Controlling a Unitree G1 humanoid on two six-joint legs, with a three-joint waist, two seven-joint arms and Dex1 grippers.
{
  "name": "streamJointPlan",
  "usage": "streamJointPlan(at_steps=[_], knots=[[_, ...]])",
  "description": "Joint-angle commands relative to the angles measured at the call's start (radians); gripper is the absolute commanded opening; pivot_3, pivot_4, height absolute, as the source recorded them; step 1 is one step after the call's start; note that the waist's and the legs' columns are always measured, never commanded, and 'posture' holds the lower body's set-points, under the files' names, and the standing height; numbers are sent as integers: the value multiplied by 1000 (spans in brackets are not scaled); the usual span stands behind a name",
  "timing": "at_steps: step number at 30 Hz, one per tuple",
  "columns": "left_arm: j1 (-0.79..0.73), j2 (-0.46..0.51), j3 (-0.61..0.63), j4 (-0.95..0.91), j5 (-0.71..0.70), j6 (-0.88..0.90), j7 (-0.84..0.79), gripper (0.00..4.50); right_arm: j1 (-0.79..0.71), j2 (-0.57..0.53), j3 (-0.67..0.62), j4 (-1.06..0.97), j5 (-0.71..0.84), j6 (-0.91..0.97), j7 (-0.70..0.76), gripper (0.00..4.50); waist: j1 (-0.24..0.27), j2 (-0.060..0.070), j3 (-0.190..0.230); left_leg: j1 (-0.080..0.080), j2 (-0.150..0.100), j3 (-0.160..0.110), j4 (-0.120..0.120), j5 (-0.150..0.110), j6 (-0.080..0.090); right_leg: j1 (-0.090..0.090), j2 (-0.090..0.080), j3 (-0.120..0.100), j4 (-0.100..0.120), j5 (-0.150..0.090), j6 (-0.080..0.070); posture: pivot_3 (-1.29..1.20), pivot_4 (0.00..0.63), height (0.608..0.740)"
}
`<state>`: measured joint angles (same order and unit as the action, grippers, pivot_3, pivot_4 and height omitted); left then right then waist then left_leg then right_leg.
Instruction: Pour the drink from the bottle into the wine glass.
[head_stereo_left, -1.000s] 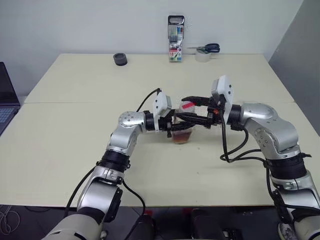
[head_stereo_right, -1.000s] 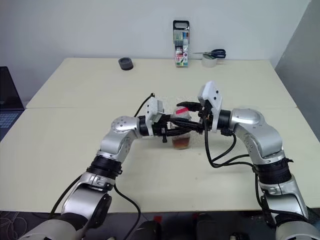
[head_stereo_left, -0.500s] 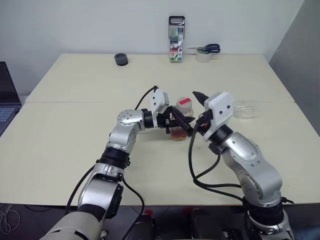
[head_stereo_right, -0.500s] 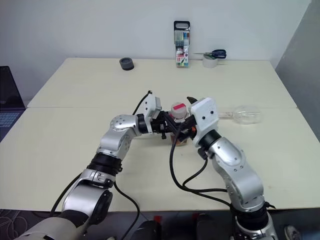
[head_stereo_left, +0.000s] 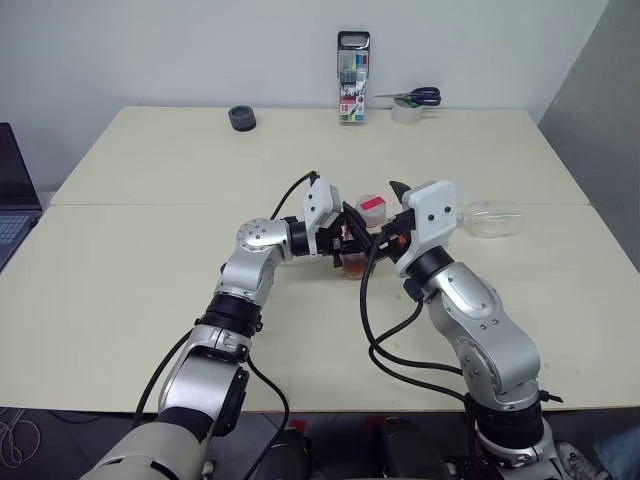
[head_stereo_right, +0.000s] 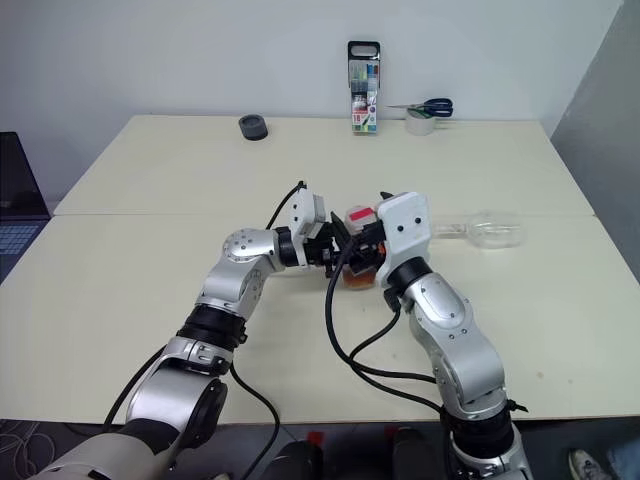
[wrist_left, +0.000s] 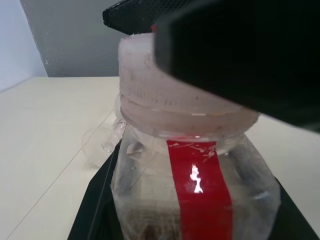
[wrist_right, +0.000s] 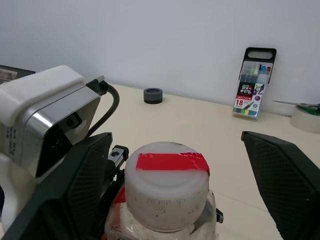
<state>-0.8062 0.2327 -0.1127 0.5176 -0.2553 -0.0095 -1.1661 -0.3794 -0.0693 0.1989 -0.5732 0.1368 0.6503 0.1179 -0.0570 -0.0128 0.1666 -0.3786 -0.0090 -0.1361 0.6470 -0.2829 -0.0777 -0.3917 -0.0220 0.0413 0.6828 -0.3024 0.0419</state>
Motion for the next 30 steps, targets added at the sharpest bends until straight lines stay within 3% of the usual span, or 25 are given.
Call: streamJointPlan(at_steps=[1,4,5,9,13,17,23,30], knots=[[-20,-2,6,-30,-2,-19,7,1761,-12,5,-3,-17,-6,-22,0,3145,0,0,0,0,0,0,0,0,0,0,0,0,0,0,0,0,150,740],[-18,-1,5,-32,-3,-17,6,1761,-11,0,5,-14,-13,-30,6,1997,0,0,0,0,0,0,0,0,0,0,0,0,0,0,0,0,150,740],[-18,-1,5,-32,-3,-17,5,1761,-11,-1,7,-13,-12,-30,9,1834,0,0,0,0,0,0,0,0,0,0,0,0,0,0,0,0,150,740],[-17,0,5,-34,-5,-15,3,1761,-2,-8,10,-12,28,-22,53,1842,0,0,0,0,0,0,0,0,0,0,0,0,0,0,0,0,150,740],[-27,8,10,-36,-30,11,-41,1727,-51,-204,-16,44,191,-70,425,1842,0,0,0,0,-1,0,0,0,0,1,-1,0,0,0,0,0,150,740],[-41,18,18,-33,-41,20,-73,1715,-206,-435,-97,241,289,-80,730,1842,0,0,0,1,-1,1,1,-2,4,2,0,0,-1,0,0,0,150,740],[-42,16,23,-36,-44,17,-78,1712,-243,-482,-135,248,424,19,785,1842,0,0,0,1,1,0,0,-2,4,2,0,-1,-1,0,0,0,150,740],[-37,12,27,-54,-59,40,-79,1706,-157,-412,-213,66,445,58,567,4323,2,0,0,-1,0,0,1,-2,4,1,-1,-1,0,0,0,0,150,740]])
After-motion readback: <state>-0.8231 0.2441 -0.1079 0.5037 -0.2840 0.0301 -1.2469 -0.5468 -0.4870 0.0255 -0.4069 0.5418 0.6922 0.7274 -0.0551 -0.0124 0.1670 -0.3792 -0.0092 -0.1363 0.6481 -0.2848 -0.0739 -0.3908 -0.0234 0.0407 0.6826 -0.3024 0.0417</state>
